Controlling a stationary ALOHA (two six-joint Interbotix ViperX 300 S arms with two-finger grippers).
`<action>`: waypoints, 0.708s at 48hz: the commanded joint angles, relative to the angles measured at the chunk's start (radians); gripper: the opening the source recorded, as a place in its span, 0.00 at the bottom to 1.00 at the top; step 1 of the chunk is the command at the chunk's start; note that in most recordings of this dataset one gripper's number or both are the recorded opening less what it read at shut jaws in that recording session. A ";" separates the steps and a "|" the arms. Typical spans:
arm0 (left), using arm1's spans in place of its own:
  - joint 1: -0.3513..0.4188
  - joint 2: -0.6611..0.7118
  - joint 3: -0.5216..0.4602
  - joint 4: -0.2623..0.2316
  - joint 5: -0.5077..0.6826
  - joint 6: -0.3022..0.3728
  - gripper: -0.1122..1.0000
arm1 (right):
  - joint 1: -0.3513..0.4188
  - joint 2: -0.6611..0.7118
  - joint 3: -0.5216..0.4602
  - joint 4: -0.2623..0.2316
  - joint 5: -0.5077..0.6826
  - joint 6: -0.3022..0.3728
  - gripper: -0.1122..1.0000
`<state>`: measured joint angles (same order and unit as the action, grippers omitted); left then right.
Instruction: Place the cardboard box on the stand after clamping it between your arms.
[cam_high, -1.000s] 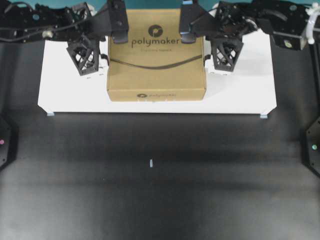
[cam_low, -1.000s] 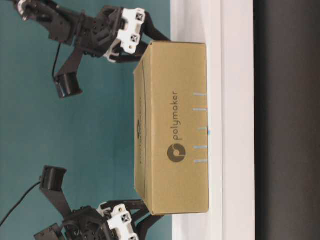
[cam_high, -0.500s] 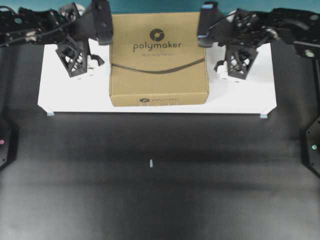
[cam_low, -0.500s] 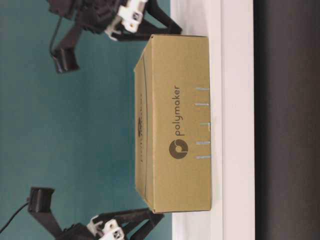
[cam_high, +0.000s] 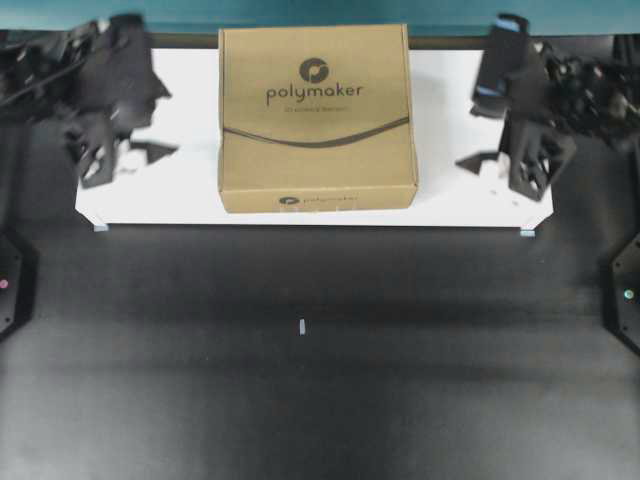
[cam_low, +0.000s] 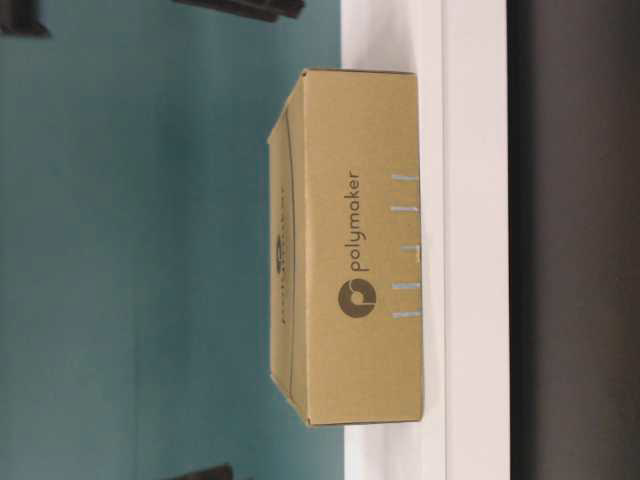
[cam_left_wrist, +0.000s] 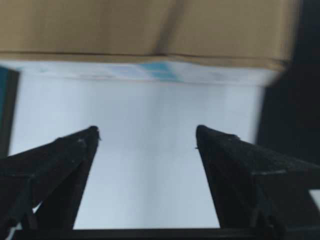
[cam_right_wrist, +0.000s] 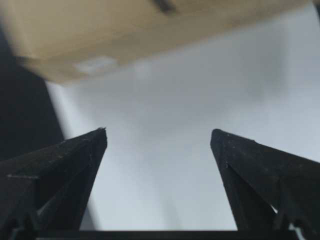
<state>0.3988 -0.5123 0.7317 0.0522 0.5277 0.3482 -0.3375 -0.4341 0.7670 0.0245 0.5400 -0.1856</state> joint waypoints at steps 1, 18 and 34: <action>-0.057 -0.086 0.032 -0.002 -0.006 -0.009 0.79 | 0.044 -0.044 0.028 0.002 -0.060 0.049 0.82; -0.298 -0.370 0.144 -0.002 -0.046 -0.202 0.78 | 0.244 -0.204 0.127 0.002 -0.219 0.132 0.82; -0.374 -0.439 0.181 -0.002 -0.052 -0.264 0.78 | 0.295 -0.341 0.187 0.002 -0.225 0.137 0.82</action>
<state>0.0261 -0.9557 0.9235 0.0506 0.4878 0.0859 -0.0506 -0.7563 0.9557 0.0245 0.3252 -0.0568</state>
